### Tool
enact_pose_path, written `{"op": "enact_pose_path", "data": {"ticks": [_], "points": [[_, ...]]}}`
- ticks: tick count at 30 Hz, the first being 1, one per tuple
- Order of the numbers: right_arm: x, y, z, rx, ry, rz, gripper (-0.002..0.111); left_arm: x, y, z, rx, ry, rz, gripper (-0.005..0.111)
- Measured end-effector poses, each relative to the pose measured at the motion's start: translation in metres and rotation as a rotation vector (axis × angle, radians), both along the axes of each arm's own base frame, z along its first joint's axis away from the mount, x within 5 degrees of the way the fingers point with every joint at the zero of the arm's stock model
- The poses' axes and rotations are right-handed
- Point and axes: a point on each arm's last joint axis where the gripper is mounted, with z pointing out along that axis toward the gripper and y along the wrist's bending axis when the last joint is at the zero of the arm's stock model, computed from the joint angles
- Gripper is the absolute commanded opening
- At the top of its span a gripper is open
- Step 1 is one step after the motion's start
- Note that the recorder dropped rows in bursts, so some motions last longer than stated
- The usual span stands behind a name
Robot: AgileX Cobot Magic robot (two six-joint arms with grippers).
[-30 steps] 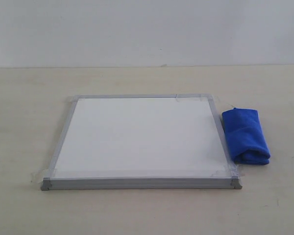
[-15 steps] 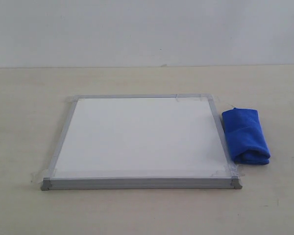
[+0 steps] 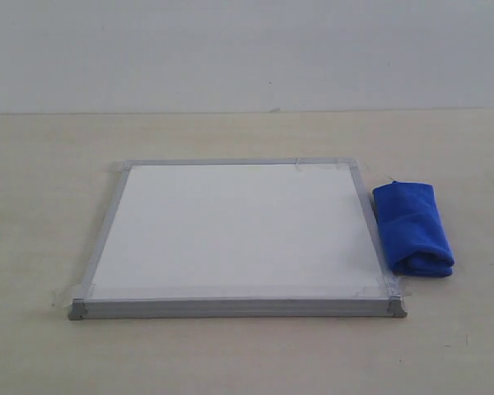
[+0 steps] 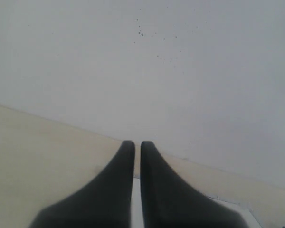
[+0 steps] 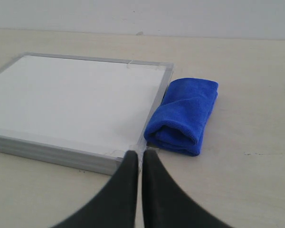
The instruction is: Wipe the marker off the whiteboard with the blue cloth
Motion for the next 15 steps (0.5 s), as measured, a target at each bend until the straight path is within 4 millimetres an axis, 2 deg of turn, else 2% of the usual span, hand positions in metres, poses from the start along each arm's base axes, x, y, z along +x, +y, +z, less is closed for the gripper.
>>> {"op": "enact_pose_path", "data": {"ticks": [11,15], "points": [[0.0000,0.0000,0.0000,0.000,0.000,0.000,0.000,0.0000,-0.0004,0.0000,-0.034,0.003,-0.006,0.004],[0.0000,0.0000,0.0000,0.000,0.000,0.000,0.000,0.0001,-0.0006,-0.0020,0.047,0.018,-0.003,0.004]]}}
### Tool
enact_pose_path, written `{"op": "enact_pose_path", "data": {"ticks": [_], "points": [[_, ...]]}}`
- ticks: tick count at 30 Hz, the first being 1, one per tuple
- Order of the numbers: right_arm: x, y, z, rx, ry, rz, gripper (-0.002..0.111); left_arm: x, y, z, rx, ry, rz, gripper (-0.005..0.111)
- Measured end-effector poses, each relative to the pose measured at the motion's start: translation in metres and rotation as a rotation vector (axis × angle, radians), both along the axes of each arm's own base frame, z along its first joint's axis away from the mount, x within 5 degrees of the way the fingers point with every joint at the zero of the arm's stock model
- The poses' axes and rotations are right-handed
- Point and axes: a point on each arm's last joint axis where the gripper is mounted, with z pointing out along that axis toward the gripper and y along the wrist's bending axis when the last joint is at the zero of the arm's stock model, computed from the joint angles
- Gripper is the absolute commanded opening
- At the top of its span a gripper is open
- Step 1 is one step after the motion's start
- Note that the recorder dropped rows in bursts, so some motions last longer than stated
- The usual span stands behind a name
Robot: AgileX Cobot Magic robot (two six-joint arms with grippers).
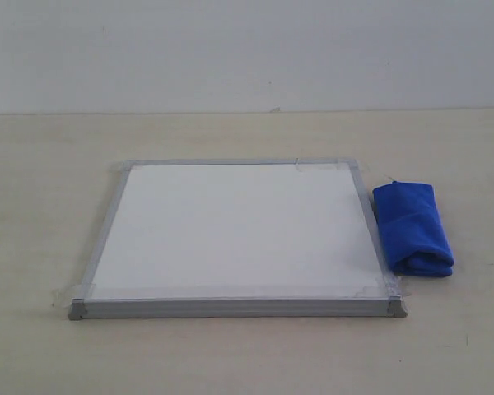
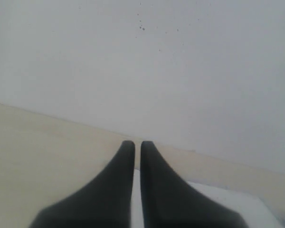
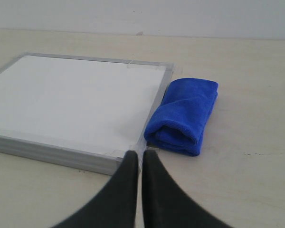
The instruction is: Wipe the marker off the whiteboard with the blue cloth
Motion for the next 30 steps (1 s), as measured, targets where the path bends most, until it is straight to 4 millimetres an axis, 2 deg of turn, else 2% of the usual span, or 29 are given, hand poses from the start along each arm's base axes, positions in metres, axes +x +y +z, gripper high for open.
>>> {"op": "enact_pose_path", "data": {"ticks": [8,23,30], "points": [[0.000,0.000,0.000,0.000,0.000,0.000,0.000,-0.001,-0.002,-0.013,0.202,0.129,-0.025,0.004],[0.000,0.000,0.000,0.000,0.000,0.000,0.000,-0.003,-0.002,-0.026,0.272,0.264,-0.047,0.004],[0.000,0.000,0.000,0.000,0.000,0.000,0.000,-0.003,0.004,-0.027,0.261,0.288,0.057,0.004]]}}
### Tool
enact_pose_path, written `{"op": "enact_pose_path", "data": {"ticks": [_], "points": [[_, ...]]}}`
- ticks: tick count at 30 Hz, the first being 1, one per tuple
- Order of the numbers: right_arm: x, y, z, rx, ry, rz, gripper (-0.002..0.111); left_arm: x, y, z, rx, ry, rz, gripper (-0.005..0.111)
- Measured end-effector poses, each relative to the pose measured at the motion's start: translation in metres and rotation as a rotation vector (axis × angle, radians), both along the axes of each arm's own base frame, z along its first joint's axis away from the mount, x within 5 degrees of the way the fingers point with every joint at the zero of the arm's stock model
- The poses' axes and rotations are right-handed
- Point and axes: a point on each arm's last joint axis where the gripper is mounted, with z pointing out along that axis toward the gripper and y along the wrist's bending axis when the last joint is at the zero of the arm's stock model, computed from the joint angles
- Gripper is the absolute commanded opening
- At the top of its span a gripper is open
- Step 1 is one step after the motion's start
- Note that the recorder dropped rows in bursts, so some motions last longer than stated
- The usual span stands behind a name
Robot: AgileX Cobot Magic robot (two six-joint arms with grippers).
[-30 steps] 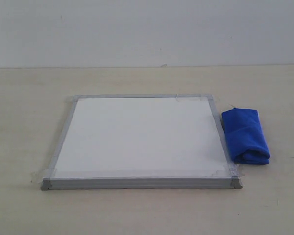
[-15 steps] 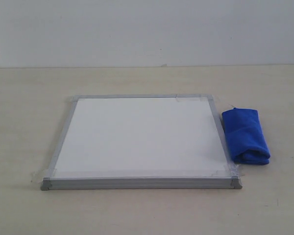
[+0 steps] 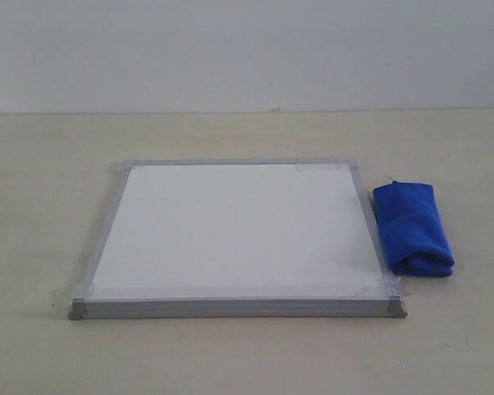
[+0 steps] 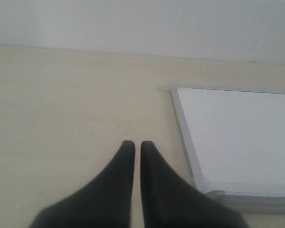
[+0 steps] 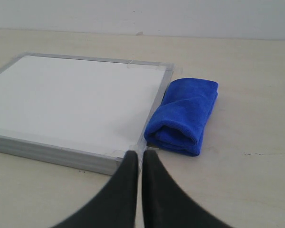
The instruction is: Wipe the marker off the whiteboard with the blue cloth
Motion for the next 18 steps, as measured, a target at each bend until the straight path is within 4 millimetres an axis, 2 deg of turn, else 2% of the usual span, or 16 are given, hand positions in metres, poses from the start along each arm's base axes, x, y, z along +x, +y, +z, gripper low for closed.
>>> {"op": "enact_pose_path", "data": {"ticks": [8,18], "points": [[0.0000,0.0000,0.0000,0.000,0.000,0.000,0.000,-0.0003,0.0065,-0.0001,-0.016,0.000,0.126,0.004],[0.0000,0.0000,0.0000,0.000,0.000,0.000,0.000,-0.0004,0.0071,-0.0001,-0.016,0.000,0.136,0.004]]}}
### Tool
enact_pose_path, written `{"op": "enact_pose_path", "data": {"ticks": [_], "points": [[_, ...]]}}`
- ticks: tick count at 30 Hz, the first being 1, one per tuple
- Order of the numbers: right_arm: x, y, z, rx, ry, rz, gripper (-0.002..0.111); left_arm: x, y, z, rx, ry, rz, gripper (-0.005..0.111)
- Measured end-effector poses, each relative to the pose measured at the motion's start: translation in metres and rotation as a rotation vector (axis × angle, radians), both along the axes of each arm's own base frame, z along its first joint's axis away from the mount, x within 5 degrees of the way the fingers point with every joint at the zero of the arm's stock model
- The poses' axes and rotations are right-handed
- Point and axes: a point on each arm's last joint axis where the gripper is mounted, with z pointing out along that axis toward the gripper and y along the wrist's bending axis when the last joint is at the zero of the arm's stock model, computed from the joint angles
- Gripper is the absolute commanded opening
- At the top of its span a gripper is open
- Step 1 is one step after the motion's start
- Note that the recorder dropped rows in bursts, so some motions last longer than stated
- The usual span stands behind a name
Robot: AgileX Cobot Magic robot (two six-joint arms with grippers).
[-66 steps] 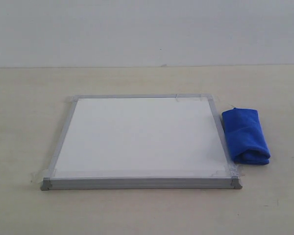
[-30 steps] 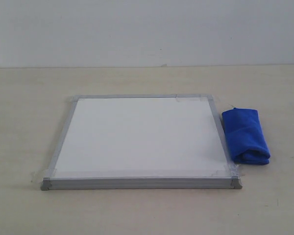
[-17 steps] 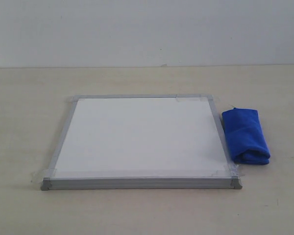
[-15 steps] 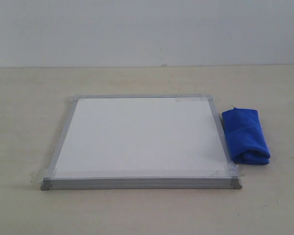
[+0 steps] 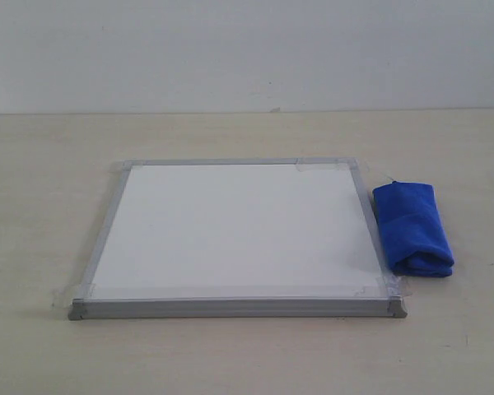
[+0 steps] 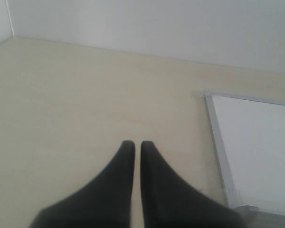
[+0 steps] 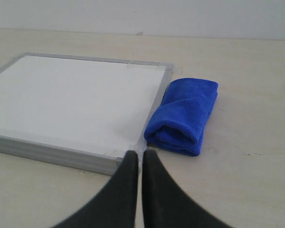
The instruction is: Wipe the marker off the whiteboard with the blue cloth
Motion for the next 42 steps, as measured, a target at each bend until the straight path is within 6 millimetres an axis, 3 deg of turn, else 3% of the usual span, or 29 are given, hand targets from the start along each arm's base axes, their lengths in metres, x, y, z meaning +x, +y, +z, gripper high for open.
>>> {"op": "enact_pose_path", "data": {"ticks": [27,42], "points": [[0.0004,-0.0018,0.0000,0.000,0.000,-0.035,0.000,0.0000,0.0000,0.0000,0.000,0.000,0.000,0.004],[-0.0008,0.0029,0.0000,0.002,0.000,0.056,0.000,0.0000,0.0000,0.0000,0.000,0.000,0.000,0.004]]}}
